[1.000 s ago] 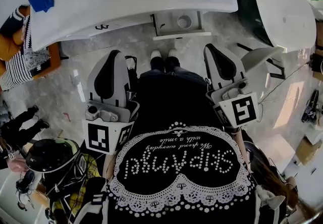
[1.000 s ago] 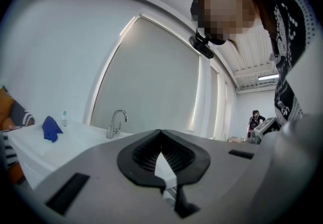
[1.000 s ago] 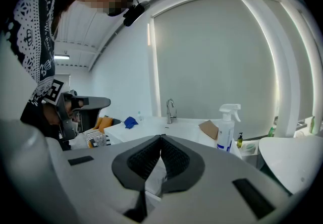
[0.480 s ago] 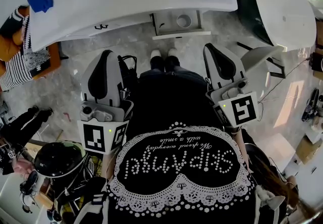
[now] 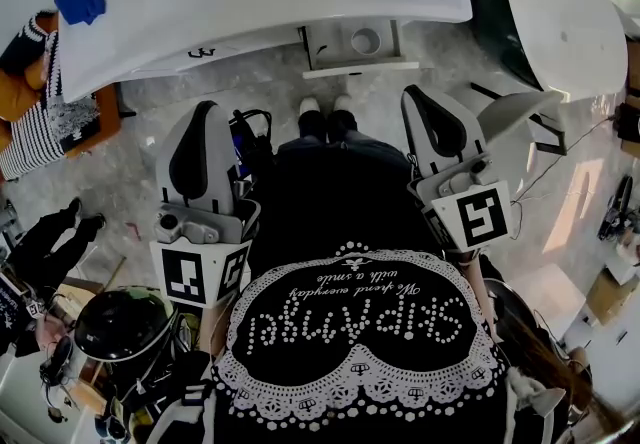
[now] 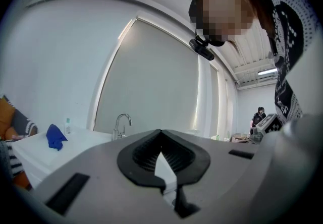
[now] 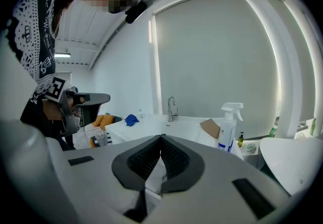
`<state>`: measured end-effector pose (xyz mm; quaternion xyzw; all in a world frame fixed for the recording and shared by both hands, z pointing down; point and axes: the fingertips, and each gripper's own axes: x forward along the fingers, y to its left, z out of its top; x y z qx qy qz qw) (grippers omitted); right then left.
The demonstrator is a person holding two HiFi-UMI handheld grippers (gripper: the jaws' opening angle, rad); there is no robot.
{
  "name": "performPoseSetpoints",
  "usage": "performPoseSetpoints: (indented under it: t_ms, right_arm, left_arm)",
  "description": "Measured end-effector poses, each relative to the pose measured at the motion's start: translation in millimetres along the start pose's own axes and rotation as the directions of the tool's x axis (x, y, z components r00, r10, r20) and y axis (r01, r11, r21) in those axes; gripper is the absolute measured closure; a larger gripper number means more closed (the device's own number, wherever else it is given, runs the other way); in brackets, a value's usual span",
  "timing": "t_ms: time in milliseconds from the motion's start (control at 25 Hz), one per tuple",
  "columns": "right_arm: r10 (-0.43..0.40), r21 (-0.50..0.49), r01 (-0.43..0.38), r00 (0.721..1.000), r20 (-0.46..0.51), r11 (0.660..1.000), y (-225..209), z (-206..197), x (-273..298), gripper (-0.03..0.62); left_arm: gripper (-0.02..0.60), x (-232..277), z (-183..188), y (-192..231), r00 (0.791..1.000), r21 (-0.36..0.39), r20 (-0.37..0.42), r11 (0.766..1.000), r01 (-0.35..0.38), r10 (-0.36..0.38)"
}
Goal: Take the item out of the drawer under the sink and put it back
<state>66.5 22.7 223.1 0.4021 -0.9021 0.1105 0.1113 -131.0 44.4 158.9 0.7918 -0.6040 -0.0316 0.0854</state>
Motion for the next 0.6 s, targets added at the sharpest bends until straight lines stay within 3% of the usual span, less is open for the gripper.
performPoseSetpoints:
  t_ms: [600]
  right_arm:
    - [0.012, -0.003, -0.012, 1.0, -0.013, 1.0, 3.0, 0.1, 6.6, 0.576]
  left_arm:
    - [0.577, 1.0, 4.8, 8.3, 1.0, -0.009, 0.012, 1.0, -0.013, 0.013]
